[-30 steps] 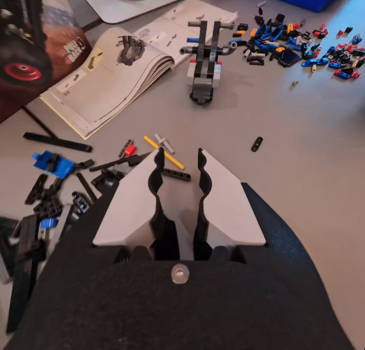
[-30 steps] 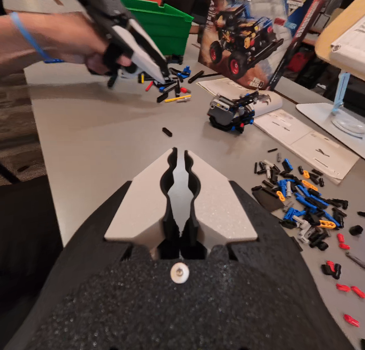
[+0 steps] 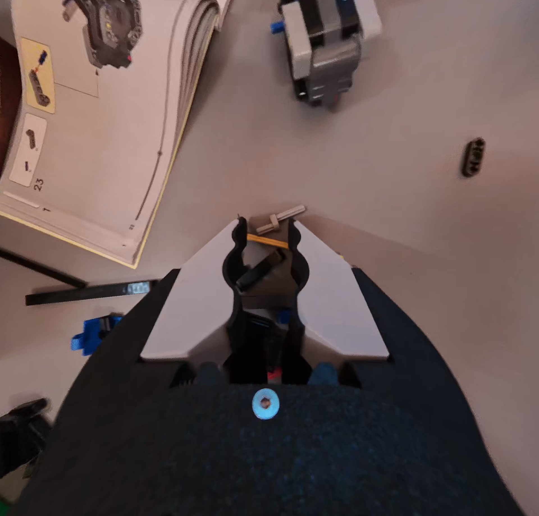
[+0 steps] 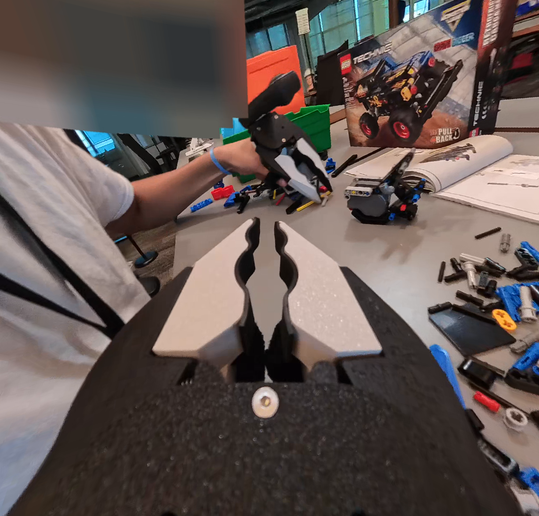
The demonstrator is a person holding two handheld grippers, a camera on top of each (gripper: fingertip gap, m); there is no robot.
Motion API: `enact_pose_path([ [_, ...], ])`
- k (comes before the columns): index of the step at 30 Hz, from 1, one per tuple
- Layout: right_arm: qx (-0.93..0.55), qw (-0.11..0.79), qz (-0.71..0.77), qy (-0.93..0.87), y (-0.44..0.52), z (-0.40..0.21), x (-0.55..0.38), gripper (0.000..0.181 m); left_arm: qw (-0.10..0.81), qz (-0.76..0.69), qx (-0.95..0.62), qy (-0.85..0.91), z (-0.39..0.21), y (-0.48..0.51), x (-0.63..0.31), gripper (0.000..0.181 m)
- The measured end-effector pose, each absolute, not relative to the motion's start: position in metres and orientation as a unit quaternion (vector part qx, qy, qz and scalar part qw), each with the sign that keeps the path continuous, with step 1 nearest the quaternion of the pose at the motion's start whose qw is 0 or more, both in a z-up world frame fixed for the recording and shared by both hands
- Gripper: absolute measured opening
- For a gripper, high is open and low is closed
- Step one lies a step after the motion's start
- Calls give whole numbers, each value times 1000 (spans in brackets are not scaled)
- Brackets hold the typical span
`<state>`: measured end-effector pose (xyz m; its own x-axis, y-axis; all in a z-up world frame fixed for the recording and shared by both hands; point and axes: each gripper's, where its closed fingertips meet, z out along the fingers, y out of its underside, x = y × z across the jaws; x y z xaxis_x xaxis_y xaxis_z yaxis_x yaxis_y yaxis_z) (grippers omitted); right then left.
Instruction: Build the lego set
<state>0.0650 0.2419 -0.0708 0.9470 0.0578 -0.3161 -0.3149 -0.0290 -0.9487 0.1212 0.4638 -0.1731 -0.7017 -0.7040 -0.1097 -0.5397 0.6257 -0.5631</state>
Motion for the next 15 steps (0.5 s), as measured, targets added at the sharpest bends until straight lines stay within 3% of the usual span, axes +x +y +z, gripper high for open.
enact_pose_path([
  [2, -713, 683, 139, 75, 246, -73, 59, 9, 154, -253, -349, 889, -175, 468, 124, 7],
  [8, -744, 653, 136, 26, 256, -65, 67, 9, 156, -295, -313, 889, -168, 455, 129, 6],
  [15, -766, 640, 30, -52, 304, -38, 116, 18, 16, -675, -325, 662, -55, 368, 125, 5],
])
